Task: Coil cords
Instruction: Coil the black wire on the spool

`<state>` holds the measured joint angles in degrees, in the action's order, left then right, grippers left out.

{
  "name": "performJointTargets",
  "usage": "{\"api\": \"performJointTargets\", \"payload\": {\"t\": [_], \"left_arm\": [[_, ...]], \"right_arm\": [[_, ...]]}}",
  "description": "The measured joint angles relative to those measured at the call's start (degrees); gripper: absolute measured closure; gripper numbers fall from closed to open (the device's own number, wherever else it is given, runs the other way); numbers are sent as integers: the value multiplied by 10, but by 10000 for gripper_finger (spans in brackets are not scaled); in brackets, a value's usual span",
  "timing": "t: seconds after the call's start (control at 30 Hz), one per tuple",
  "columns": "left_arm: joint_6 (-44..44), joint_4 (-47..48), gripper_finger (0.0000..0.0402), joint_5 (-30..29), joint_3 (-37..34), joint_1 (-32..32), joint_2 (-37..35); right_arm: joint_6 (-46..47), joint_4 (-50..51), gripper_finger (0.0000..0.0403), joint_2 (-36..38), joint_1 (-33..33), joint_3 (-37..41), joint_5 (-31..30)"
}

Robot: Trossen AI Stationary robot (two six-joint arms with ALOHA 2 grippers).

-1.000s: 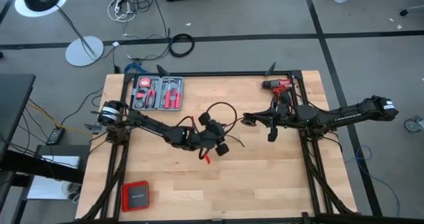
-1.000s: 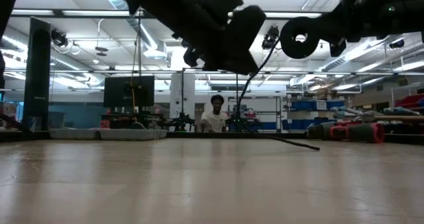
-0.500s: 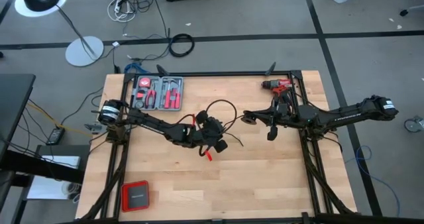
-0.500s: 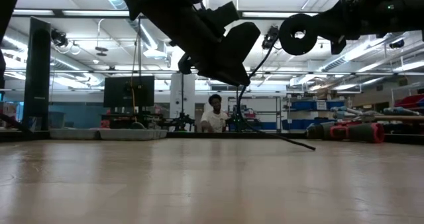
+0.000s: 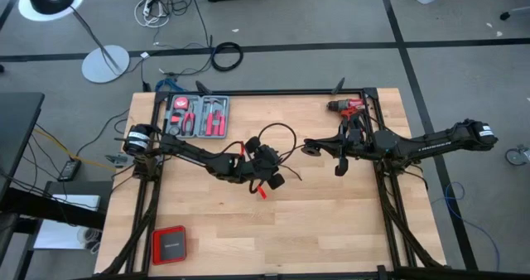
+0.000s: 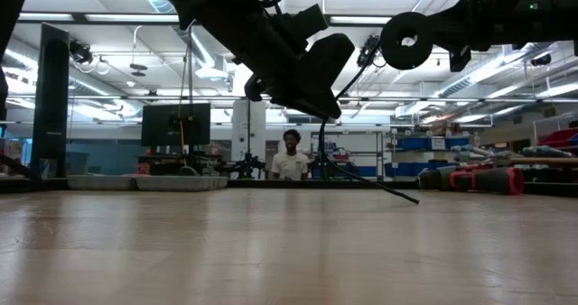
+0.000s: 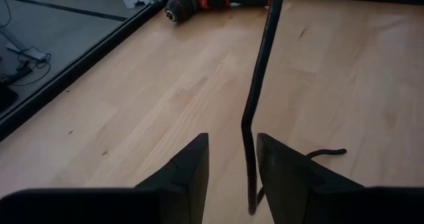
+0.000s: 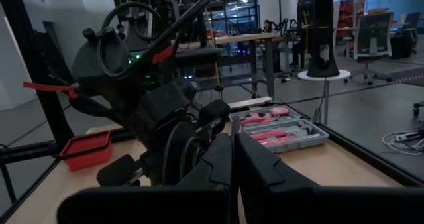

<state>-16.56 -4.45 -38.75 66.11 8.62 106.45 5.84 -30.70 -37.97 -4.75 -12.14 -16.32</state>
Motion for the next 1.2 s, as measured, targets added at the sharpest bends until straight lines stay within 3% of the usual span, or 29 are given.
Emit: {"api": "performJointTargets", "payload": {"t": [0.4,0.8,1.2], "left_arm": [[-6,-11,392,40,0,-16,0],[-47,-25,400,75,0,-10,0],[-32,-14,401,46,40,-10,16]], "right_arm": [[7,-8,397,0,0,0,16],[2,-28,397,-11,0,0,-17],[61,-193,397,-128,0,-1,-25]]}}
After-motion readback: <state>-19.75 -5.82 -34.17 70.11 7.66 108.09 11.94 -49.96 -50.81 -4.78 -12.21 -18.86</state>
